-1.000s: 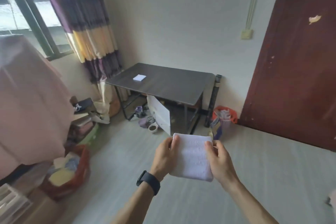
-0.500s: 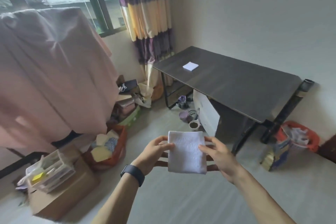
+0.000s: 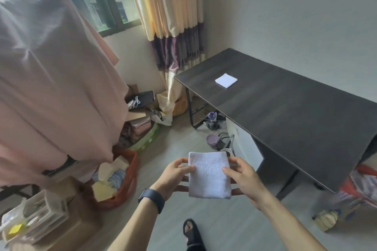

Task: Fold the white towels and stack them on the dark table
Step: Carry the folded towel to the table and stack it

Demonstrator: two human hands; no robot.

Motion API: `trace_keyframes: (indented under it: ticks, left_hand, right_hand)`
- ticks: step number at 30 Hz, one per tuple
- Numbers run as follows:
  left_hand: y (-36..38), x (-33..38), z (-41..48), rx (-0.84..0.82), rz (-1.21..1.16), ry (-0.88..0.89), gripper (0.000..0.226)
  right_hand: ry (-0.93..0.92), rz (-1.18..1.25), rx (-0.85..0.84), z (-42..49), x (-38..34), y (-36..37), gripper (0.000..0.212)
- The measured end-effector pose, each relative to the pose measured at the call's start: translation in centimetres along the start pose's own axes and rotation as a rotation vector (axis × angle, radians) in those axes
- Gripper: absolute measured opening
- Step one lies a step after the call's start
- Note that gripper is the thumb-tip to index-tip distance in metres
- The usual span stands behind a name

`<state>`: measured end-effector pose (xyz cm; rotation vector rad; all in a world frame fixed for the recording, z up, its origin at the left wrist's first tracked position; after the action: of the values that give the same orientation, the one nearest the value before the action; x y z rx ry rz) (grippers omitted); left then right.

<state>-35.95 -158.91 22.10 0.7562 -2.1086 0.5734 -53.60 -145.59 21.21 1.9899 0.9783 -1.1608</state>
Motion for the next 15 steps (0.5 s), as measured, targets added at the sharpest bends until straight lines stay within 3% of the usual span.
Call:
trace_keyframes:
  ticks: [15]
  left_hand:
    - [-2.6,13.3,30.0,-0.262,0.18,-0.078,0.024]
  right_hand:
    - [0.084,0.1,0.334,24.7,-6.6,-3.2,0.018]
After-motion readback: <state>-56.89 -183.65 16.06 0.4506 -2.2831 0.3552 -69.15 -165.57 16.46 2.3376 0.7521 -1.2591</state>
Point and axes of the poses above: each hand's wrist, its own z-axis towards the middle knuckle, its own y-axis out of the palm, x = y × z, the point moved 4 cm from there along z, towards the middle knuckle, and after that the axes turned 7 degrees about z, right-handed, at the moved point
